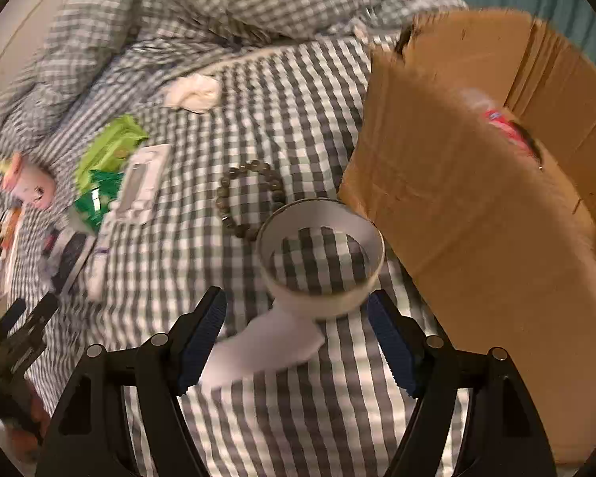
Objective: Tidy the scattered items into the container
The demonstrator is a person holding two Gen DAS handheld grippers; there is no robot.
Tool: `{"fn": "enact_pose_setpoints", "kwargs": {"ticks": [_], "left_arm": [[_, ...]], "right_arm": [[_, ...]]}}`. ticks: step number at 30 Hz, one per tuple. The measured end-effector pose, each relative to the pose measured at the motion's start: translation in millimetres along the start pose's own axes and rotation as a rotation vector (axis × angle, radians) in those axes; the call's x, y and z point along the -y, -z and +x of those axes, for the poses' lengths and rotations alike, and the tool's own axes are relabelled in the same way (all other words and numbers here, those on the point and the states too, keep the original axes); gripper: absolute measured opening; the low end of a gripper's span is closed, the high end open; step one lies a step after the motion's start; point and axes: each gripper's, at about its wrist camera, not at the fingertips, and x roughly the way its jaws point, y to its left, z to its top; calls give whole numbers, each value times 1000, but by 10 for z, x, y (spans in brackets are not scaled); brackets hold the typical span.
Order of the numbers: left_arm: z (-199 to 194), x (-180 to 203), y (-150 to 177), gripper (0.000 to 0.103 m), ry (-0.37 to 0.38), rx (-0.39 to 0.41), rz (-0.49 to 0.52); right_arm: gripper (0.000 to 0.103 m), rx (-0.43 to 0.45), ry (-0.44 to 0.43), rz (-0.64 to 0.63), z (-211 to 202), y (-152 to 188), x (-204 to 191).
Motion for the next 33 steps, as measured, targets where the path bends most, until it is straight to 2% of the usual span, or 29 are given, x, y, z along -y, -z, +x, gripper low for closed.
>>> {"fn": "enact_pose_setpoints", "kwargs": {"ticks": [4, 9, 15, 17, 25, 31, 33], "left_arm": [[117, -118, -68, 102, -16, 0, -11], [276, -219, -135, 102, -18, -16, -33], [398, -248, -140, 102, -25, -28, -29], [420, -274, -133, 102, -28, -31, -31], [379, -416, -144, 102, -21, -12, -53], [449, -324, -158, 102, 12, -23, -22], [527, -275, -204, 102, 37, -40, -36]], "right_arm": [[77, -9, 89, 9, 245, -136, 2], [84, -26, 123, 9, 432, -236, -31], [84, -72, 120, 32, 707, -281, -9], [83, -64, 118, 41, 704, -274, -2], [83, 0, -7, -20, 294, -159, -268], [83, 33, -132, -123, 18, -8, -742], [83, 49, -146, -159, -40, 26, -893]]}}
